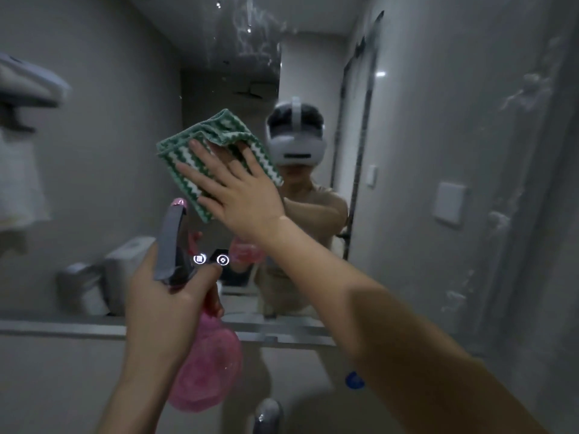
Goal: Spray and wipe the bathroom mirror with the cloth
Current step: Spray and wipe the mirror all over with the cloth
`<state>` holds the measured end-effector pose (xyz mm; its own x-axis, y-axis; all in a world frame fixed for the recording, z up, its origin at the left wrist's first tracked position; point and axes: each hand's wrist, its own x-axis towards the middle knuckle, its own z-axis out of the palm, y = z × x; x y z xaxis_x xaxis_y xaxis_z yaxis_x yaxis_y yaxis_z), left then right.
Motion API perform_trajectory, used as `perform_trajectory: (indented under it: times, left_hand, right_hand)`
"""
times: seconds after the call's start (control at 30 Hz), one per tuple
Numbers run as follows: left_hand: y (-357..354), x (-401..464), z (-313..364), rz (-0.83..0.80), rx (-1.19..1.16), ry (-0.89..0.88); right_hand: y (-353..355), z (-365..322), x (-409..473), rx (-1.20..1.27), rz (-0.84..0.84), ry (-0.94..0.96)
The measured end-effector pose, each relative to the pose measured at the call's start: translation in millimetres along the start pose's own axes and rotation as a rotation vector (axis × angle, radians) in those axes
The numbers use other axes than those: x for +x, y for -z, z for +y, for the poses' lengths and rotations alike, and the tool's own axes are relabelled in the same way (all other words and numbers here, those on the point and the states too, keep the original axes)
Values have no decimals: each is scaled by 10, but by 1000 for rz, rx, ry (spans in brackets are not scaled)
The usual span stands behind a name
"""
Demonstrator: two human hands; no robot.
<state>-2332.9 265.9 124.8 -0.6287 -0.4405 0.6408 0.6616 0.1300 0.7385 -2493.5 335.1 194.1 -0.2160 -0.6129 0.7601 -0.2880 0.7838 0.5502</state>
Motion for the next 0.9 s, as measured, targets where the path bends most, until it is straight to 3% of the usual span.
perform_trajectory:
  times: [0.23, 0.53, 0.7, 0.9]
  left_hand:
    - [-697, -318, 58, -134, 121, -14]
    - [-1717, -806, 55, -277, 55, -7]
    - [-2049, -1007, -25, -339, 9, 49]
    - [-2186, -1221, -314, -387, 31, 142]
  right_hand:
    - [195, 1015, -762, -51, 42, -191]
    - [189, 2007, -2072, -101, 81, -412]
    - [165, 2180, -2422, -77, 41, -514]
    - [17, 1918, -2666, 10, 115, -752]
